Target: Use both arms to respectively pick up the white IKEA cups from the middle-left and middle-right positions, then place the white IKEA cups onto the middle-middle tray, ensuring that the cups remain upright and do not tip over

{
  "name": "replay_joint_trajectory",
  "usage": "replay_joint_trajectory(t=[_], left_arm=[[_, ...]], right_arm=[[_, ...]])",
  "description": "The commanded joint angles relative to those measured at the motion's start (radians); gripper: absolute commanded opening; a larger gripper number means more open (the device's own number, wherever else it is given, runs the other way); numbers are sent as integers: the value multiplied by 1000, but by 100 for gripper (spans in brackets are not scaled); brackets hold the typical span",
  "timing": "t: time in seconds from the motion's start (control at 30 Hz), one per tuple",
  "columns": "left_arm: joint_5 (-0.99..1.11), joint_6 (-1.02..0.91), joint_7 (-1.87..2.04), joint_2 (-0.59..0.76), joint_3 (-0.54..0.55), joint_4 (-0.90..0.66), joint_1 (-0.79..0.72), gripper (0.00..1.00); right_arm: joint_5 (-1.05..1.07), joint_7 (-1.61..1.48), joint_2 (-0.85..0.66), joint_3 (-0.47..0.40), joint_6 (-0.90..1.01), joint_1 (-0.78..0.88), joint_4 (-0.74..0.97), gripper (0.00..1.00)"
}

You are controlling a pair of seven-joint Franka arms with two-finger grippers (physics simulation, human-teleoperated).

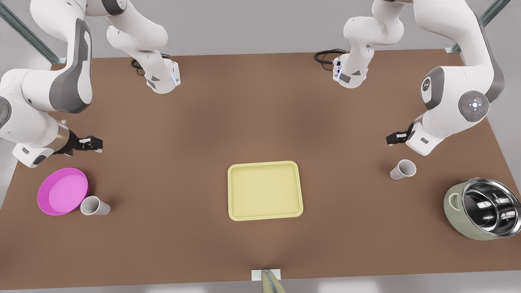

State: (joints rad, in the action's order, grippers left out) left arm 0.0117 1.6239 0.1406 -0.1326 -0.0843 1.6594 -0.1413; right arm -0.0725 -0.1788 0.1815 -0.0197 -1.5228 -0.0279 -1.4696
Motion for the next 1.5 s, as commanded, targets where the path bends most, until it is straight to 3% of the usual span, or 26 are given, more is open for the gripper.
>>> replay_joint_trajectory(t=[0.0, 0.1, 0.13, 0.2, 0.3, 0.43, 0.6, 0.93, 1.0, 1.03, 1.27, 1.33, 1.4, 1.47], left_arm=[[-9, 25, -108, -1, 0, -1, 5, 100], [-15, 27, -130, -16, -2, -9, 48, 100], [-15, 39, -208, -85, -3, -33, 89, 100], [-16, 198, -271, -146, -28, -20, 129, 100], [-99, 364, -385, -179, -114, 99, 137, 100], [-101, 521, -386, -217, -143, 168, 160, 100], [-99, 562, -386, -258, -143, 172, 177, 100], [-98, 597, -383, -340, -143, 247, 177, 100], [-98, 593, -378, -340, -143, 247, 178, 66], [-98, 593, -378, -340, -144, 246, 183, 60], [-102, 591, -377, -364, -143, 246, 187, 56], [-102, 591, -375, -364, -143, 246, 187, 37], [-102, 590, -352, -364, -143, 246, 183, 24], [-102, 590, -332, -363, -141, 246, 175, 21]], right_arm=[[0, -85, -2, 0, -19, 0, 0, 100], [0, -105, 3, 0, -19, -1, 3, 100], [-7, -105, 12, -2, -25, -4, 3, 100], [-20, -107, 61, -2, -33, -20, 9, 100], [-40, -99, 199, -13, -118, -52, 49, 100], [37, -142, 433, -20, -230, -139, 204, 100], [39, -154, 550, -35, -376, -149, 293, 100], [106, -154, 654, -37, -439, -222, 296, 100], [114, -154, 670, -37, -442, -227, 296, 100], [122, -159, 679, -37, -442, -234, 296, 100], [143, -163, 708, -37, -451, -256, 291, 100], [142, -172, 713, -37, -450, -256, 290, 100], [135, -195, 713, -37, -450, -256, 287, 65], [126, -206, 711, -36, -450, -254, 285, 52]])
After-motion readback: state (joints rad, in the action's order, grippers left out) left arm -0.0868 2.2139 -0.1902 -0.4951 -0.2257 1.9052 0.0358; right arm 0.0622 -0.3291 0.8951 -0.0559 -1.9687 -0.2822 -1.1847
